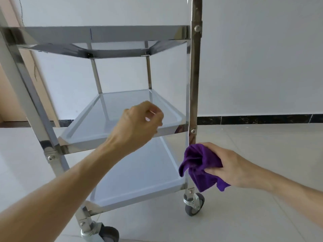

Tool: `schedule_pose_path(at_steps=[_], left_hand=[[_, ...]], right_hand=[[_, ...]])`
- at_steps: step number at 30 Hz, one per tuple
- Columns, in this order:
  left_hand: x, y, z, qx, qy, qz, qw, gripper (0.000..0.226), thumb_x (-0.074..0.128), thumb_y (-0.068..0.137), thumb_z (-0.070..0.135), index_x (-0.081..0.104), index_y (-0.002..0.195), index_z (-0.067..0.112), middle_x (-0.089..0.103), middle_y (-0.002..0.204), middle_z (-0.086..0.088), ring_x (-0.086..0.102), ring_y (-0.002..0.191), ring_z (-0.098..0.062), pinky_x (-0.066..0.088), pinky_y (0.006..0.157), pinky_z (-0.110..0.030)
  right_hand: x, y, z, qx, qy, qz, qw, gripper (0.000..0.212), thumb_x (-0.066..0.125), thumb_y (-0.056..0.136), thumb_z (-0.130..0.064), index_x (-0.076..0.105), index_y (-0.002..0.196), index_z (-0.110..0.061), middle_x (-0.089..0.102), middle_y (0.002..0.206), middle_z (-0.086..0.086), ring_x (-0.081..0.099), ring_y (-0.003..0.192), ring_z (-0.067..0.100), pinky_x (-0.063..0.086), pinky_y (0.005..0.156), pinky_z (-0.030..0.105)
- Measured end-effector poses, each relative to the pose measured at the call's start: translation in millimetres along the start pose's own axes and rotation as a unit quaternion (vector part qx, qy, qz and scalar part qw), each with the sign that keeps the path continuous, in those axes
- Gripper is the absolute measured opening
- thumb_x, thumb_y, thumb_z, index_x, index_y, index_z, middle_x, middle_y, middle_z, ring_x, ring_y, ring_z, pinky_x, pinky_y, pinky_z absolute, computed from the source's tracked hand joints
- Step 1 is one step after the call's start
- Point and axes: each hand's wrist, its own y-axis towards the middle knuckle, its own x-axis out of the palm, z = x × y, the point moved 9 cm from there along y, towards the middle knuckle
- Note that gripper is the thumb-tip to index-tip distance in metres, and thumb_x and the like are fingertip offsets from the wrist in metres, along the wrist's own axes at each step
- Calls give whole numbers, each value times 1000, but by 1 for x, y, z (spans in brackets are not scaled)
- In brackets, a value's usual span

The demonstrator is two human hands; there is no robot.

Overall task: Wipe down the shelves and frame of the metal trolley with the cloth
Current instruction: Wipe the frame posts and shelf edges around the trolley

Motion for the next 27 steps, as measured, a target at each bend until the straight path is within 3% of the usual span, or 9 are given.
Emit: schedule_pose_path(at_steps=[2,6,9,12,15,17,19,21,27], left_hand=[[18,24,22,5,-30,9,999,22,56,95,36,62,113,26,69,102,15,69,86,-9,60,75,-37],[51,60,48,3,-80,10,997,48,55,96,43,44,139,26,58,124,12,60,92,-1,41,66,-13],[74,76,53,-23,-147,11,989,48,56,97,38,41,141,28,59,114,16,58,90,4,38,64,-10],[77,82,52,-22,-125,39,991,37,53,99,30,46,135,27,60,106,13,56,76,6,38,48,-3],[69,80,49,-1,-94,54,994,36,51,100,27,47,136,27,59,99,15,59,66,7,37,46,0],[61,73,47,8,-93,56,994,36,52,100,26,48,136,26,59,97,18,61,66,14,43,50,-4],[49,64,42,6,-87,55,995,37,53,100,29,49,137,28,65,107,11,66,81,5,56,69,-18],[33,51,32,-3,-86,54,995,37,55,99,32,50,135,31,68,114,8,67,95,-7,57,87,-36],[-29,1,1,-17,-132,74,988,29,56,84,40,62,111,34,70,94,15,68,89,-9,53,94,-48]], right_hand=[[-13,-2,11,5,-10,9,1000,54,71,91,-21,47,125,-55,64,115,-25,62,110,0,54,88,19],[-34,4,26,9,-2,62,998,54,72,90,-21,48,122,-56,64,113,-29,62,107,-4,54,87,20],[-44,13,36,24,14,107,994,52,72,89,-21,48,119,-56,65,109,-29,62,102,-7,52,86,19],[-46,20,38,23,21,124,992,49,72,89,-24,49,123,-51,66,109,-26,62,100,-8,51,82,14],[-53,23,34,21,26,134,990,47,73,89,-27,49,123,-50,66,108,-24,60,98,-12,48,74,4],[-59,26,31,25,31,147,988,47,73,88,-28,48,120,-51,66,106,-23,60,96,-13,46,71,3],[-61,29,28,26,34,155,987,47,73,88,-26,47,118,-52,66,105,-23,59,94,-14,45,71,3],[-57,34,23,23,40,153,987,47,72,88,-25,47,118,-51,65,105,-23,59,93,-15,44,70,2],[-27,64,-7,-1,56,127,990,45,71,89,-25,49,121,-45,66,104,-21,58,92,-16,43,68,1]])
